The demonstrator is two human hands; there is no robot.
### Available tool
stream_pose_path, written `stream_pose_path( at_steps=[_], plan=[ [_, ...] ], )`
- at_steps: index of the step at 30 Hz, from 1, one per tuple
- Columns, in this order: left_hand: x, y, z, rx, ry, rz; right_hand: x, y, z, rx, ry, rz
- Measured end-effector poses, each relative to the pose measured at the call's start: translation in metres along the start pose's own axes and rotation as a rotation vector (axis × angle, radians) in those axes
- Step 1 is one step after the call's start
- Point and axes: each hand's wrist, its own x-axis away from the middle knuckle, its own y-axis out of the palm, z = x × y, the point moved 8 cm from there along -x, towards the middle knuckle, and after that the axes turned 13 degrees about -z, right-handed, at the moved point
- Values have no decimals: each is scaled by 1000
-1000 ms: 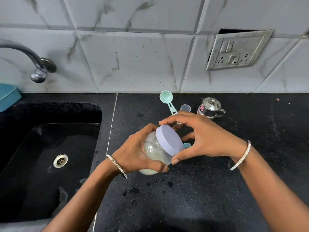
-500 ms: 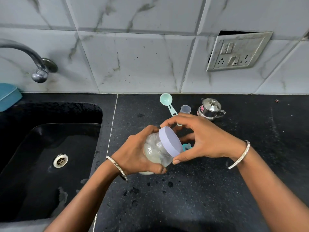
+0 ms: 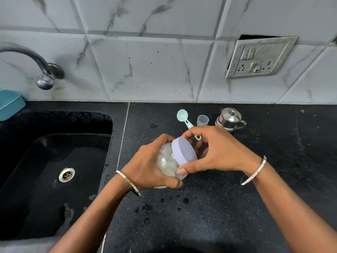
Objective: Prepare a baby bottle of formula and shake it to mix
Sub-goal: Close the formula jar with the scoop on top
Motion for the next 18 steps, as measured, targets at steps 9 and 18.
stream_pose_path(
  at_steps=[9,18],
  plan=[
    [1,-2,1,-30,40,-10,1,4,-2,-143,-94,-88],
    [3,-7,3,-102,48,64,2,1,-2,-163,-80,-10]
  ],
)
